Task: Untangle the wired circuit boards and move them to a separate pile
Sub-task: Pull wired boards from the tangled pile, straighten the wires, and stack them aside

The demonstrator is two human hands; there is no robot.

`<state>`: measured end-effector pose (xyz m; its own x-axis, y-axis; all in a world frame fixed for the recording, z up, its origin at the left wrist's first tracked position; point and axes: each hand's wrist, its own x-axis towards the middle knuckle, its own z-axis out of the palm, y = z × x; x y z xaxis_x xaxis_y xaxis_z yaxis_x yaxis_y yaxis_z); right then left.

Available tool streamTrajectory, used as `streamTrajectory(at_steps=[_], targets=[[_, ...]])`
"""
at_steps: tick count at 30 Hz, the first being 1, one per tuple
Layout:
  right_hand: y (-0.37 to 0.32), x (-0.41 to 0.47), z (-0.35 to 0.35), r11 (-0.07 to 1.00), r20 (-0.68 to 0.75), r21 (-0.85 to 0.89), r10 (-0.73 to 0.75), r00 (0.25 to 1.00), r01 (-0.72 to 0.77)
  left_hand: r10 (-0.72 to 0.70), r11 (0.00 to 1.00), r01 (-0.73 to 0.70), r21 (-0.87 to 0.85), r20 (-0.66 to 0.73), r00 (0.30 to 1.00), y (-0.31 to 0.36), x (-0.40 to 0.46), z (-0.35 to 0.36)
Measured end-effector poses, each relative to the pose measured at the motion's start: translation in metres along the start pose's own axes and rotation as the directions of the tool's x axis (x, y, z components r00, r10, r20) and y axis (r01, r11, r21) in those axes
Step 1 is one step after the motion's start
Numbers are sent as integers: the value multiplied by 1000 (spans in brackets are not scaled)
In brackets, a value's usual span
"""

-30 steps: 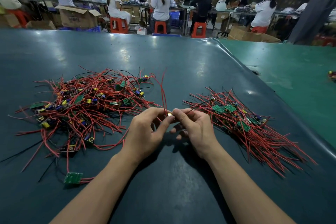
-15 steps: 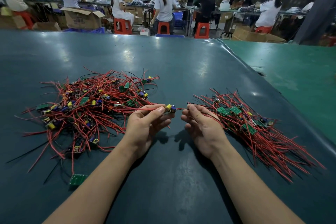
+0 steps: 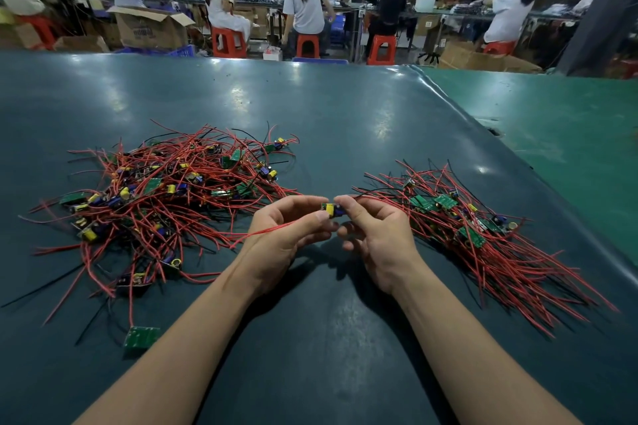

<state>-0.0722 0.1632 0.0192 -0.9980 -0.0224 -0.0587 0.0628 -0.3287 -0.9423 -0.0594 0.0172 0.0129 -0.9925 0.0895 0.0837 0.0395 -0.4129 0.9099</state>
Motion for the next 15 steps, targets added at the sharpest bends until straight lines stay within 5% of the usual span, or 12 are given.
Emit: streamTrajectory(at_steps=[7,15], targets=[[2,-4,1,988,17,-122,-94,995,95,37,977,-37,210,2,999,-1,-2,2],[-2,3,-6,989,-97,11,-143,985,145,-35,994,34,107,9,999,1,1,1]])
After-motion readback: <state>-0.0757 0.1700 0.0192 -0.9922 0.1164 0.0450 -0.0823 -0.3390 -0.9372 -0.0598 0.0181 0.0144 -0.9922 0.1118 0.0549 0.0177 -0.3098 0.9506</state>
